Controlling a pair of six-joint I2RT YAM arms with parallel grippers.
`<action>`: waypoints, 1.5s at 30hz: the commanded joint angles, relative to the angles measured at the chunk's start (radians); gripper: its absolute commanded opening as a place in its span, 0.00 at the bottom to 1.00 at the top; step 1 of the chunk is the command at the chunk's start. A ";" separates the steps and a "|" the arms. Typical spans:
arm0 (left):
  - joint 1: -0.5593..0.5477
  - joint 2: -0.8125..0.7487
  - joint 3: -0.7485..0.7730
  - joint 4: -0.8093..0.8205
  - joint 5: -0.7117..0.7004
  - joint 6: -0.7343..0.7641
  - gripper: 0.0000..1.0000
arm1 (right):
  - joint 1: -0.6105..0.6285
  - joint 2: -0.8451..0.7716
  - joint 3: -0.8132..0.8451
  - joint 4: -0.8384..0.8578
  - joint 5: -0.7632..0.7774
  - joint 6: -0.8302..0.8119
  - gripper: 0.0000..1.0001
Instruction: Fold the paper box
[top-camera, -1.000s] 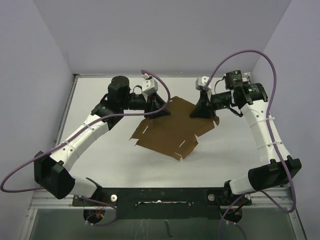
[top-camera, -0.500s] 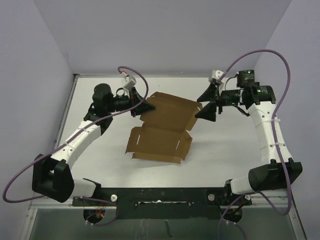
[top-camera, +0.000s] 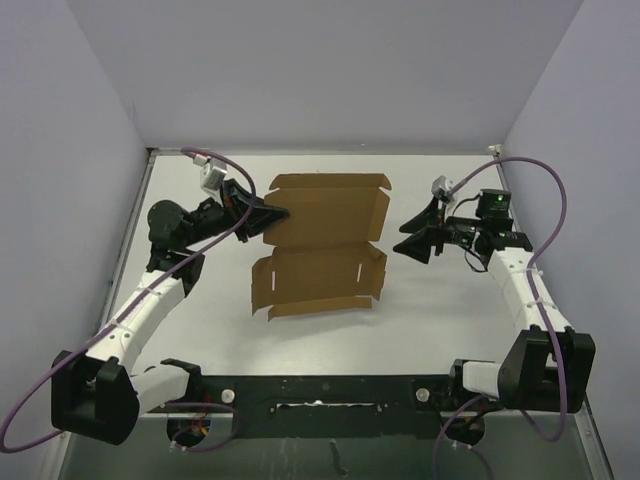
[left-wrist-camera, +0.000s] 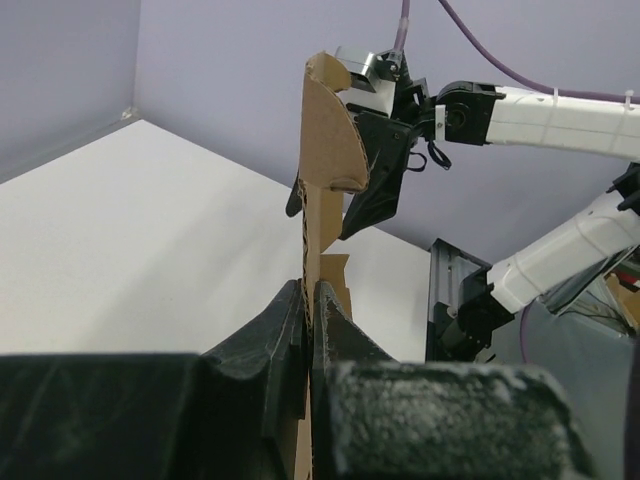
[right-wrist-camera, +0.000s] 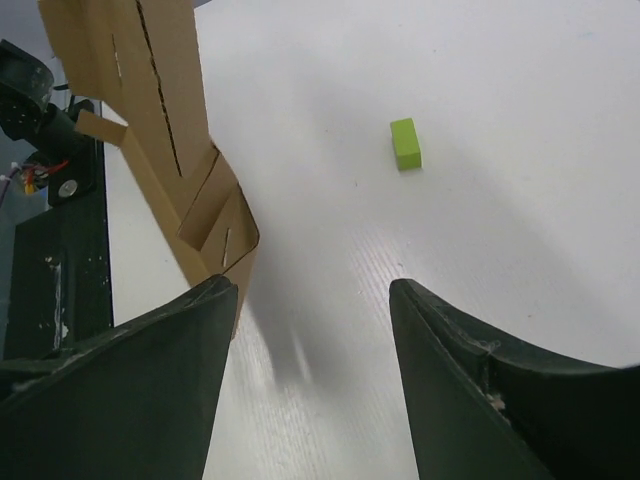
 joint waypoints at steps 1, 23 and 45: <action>0.013 0.005 -0.018 0.184 -0.016 -0.116 0.00 | 0.035 -0.025 -0.016 0.249 -0.029 0.079 0.63; 0.023 0.071 -0.020 0.312 -0.030 -0.263 0.00 | 0.132 -0.015 -0.069 0.511 -0.127 0.283 0.42; -0.012 0.142 -0.013 0.439 -0.031 -0.359 0.00 | 0.174 0.009 -0.234 1.170 -0.094 0.706 0.53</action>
